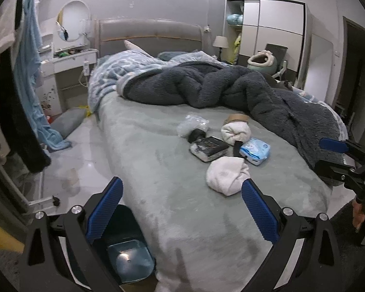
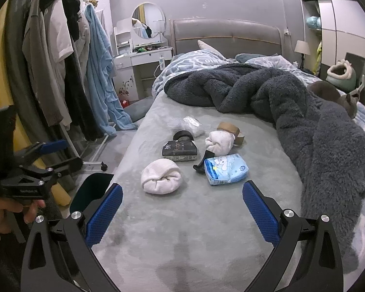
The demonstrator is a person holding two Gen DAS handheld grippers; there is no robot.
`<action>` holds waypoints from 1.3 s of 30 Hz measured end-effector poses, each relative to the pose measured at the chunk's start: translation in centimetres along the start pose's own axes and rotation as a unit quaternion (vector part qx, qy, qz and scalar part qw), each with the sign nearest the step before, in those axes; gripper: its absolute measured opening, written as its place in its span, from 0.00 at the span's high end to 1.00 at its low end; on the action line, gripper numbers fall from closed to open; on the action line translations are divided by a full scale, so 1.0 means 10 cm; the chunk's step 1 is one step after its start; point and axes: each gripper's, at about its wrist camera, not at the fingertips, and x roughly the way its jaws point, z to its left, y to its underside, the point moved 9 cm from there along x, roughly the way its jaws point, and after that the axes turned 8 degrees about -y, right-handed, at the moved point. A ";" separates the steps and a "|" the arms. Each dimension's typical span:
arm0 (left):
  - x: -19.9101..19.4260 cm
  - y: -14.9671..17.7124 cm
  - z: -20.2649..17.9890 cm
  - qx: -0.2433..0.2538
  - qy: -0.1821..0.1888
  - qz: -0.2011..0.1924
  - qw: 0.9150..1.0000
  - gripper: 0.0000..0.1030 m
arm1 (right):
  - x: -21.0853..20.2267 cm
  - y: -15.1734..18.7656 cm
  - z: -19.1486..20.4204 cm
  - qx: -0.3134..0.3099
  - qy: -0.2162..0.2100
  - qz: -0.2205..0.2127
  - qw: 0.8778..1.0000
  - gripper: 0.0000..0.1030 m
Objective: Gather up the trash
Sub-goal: 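Reach the left tool to the white towel ball while the right tool approaches the wipe pack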
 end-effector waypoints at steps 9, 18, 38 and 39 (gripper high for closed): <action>0.26 -0.14 -0.17 0.006 0.029 0.017 0.999 0.04 | 0.16 0.05 -0.03 -0.009 -0.028 0.017 0.999 0.03; 0.57 -0.16 -0.32 -0.021 0.098 0.057 0.993 0.04 | 0.37 0.12 -0.15 -0.035 -0.031 0.051 0.998 0.03; 1.19 0.07 -0.80 0.050 0.150 0.113 0.981 0.07 | 0.78 0.00 -0.83 -0.025 0.016 0.070 0.997 0.03; 1.21 0.08 -0.82 0.052 0.150 0.115 0.981 0.09 | 0.80 -0.02 -0.85 -0.026 0.016 0.068 0.997 0.03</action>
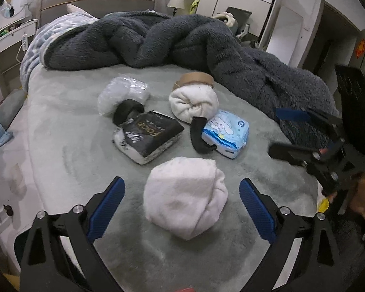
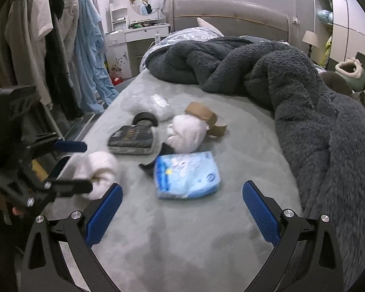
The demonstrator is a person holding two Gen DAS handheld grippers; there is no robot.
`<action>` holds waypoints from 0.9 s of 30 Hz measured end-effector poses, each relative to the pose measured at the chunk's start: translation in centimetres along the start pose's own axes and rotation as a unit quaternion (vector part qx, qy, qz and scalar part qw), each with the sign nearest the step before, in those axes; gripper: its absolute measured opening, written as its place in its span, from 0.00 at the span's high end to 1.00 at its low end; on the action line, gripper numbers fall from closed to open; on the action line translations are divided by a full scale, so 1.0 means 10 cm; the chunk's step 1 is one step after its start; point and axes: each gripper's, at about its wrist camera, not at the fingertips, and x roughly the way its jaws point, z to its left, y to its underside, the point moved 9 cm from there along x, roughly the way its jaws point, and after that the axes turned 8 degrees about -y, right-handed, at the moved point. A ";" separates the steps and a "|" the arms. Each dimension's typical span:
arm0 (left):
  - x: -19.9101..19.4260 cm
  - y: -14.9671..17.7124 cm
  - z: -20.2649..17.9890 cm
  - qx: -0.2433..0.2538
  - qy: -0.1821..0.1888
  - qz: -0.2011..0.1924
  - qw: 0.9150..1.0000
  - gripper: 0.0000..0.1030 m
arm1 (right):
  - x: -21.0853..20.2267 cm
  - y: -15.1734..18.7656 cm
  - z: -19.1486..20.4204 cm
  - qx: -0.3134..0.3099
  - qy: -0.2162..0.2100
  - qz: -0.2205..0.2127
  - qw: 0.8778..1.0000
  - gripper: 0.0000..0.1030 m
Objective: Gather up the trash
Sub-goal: 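Reach the left tool to the white towel ball while the right tool approaches the wipe pack, then close the left tool on the white towel ball while the right tool grasps the blue wipe pack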
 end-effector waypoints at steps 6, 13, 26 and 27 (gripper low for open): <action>0.15 0.07 -0.07 0.014 -0.002 0.020 1.000 0.24 | 0.17 -0.02 -0.10 -0.019 0.009 0.008 1.000 0.03; 0.23 0.10 -0.11 0.025 -0.005 0.026 0.999 0.42 | 0.38 -0.05 -0.16 -0.030 -0.009 0.022 0.999 0.03; 0.04 0.05 -0.09 -0.025 -0.005 0.012 1.000 0.55 | 0.67 0.08 -0.05 -0.059 -0.014 0.070 0.996 0.03; 0.03 0.04 -0.08 -0.031 -0.011 0.011 0.999 0.55 | 0.68 0.09 -0.05 -0.059 -0.016 0.070 0.996 0.03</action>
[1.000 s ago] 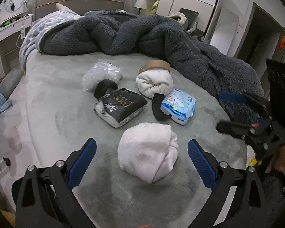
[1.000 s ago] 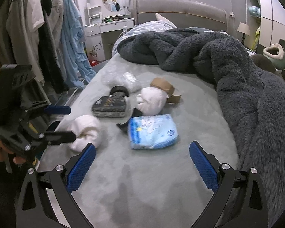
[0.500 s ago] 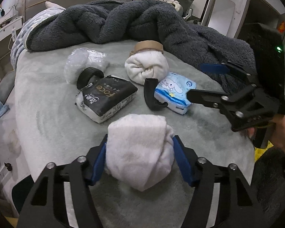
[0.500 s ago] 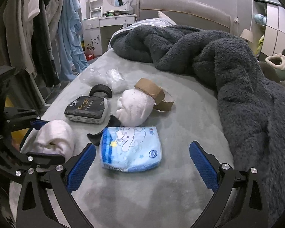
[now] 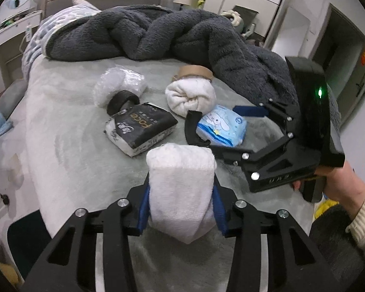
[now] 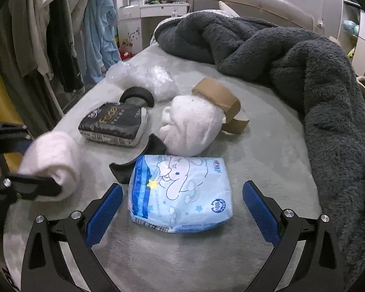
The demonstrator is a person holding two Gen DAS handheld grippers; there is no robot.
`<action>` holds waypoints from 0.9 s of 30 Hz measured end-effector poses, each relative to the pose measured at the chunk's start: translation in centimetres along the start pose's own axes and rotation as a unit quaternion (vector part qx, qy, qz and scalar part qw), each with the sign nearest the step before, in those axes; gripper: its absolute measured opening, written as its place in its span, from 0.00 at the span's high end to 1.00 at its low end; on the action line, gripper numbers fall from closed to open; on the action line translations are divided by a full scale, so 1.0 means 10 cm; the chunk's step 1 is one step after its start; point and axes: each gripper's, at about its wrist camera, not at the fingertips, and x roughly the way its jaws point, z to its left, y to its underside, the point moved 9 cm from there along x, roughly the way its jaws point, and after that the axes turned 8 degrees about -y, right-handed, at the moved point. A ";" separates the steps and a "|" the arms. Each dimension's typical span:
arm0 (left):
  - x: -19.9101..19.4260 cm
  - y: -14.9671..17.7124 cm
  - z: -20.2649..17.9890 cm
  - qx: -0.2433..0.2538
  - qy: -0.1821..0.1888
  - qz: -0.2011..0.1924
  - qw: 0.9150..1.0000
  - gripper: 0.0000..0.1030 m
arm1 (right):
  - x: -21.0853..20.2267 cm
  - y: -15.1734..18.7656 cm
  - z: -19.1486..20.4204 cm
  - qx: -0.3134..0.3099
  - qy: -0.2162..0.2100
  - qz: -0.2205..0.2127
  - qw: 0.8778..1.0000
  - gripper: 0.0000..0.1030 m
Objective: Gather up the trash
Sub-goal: 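Close the left tool on the white towel ball while the right tool grasps the blue wipe pack, then carry the towel ball and wipe pack over the teal bin with both tools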
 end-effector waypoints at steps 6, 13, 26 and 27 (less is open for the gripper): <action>-0.14 -0.07 0.04 -0.022 -0.032 -0.013 0.999 0.55 | -0.01 0.03 -0.05 0.021 -0.022 0.001 1.000 0.28; -0.35 -0.08 0.09 -0.031 -0.057 -0.027 0.998 0.55 | -0.13 0.00 0.06 0.014 -0.036 -0.006 0.999 0.29; -0.72 0.10 0.62 -0.082 -0.122 -0.038 0.988 0.55 | -0.52 -0.12 0.15 0.069 -0.051 -0.035 0.996 0.29; -0.74 0.12 0.69 -0.091 -0.131 -0.037 0.986 0.55 | -0.54 -0.13 0.17 0.074 -0.052 -0.037 0.995 0.29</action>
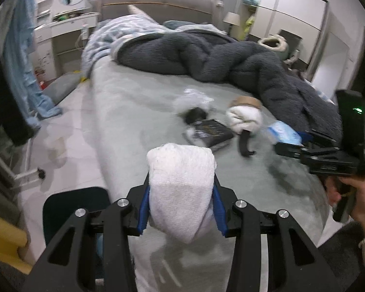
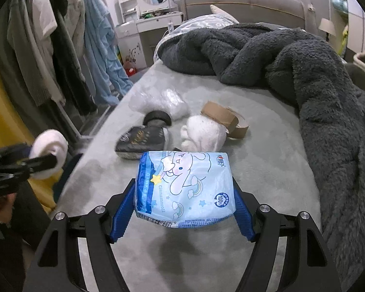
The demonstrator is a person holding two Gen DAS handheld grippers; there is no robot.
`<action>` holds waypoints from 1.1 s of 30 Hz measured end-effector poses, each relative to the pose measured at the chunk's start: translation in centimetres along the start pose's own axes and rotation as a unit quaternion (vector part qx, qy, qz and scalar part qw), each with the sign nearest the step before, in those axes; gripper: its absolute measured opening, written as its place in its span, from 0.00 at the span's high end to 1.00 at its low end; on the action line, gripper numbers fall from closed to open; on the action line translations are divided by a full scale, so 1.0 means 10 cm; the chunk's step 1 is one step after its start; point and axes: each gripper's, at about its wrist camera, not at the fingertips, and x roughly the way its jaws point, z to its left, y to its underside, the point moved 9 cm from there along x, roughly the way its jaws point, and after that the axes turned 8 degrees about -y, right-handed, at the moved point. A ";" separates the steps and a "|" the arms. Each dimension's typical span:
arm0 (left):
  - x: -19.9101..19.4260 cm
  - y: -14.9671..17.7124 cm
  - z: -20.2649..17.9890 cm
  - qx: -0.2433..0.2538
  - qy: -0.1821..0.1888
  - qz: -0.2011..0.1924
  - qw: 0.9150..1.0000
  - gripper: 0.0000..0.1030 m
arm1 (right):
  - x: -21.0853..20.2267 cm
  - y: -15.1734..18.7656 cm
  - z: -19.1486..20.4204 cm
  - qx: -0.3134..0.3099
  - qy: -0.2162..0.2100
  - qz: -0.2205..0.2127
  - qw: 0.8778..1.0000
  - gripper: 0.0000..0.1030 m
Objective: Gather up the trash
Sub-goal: 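Carry the towel ball and wipe pack over the teal bin with both tools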
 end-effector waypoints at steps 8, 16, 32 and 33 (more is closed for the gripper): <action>-0.08 -0.06 0.42 -0.022 -0.027 -0.004 0.999 0.55 | 0.03 -0.20 0.34 0.008 0.004 -0.010 1.000 0.29; -0.03 -0.11 1.07 -0.066 -0.063 0.004 0.996 0.55 | 0.23 -0.54 0.91 -0.005 -0.022 -0.020 1.000 0.29; 0.59 0.72 1.99 -0.134 -0.085 0.138 0.978 0.54 | 1.27 -0.51 2.07 -0.087 -0.072 0.071 0.991 0.29; 0.62 0.76 2.00 -0.135 -0.084 0.146 0.976 0.54 | 1.33 -0.49 2.12 -0.088 -0.075 0.077 0.990 0.29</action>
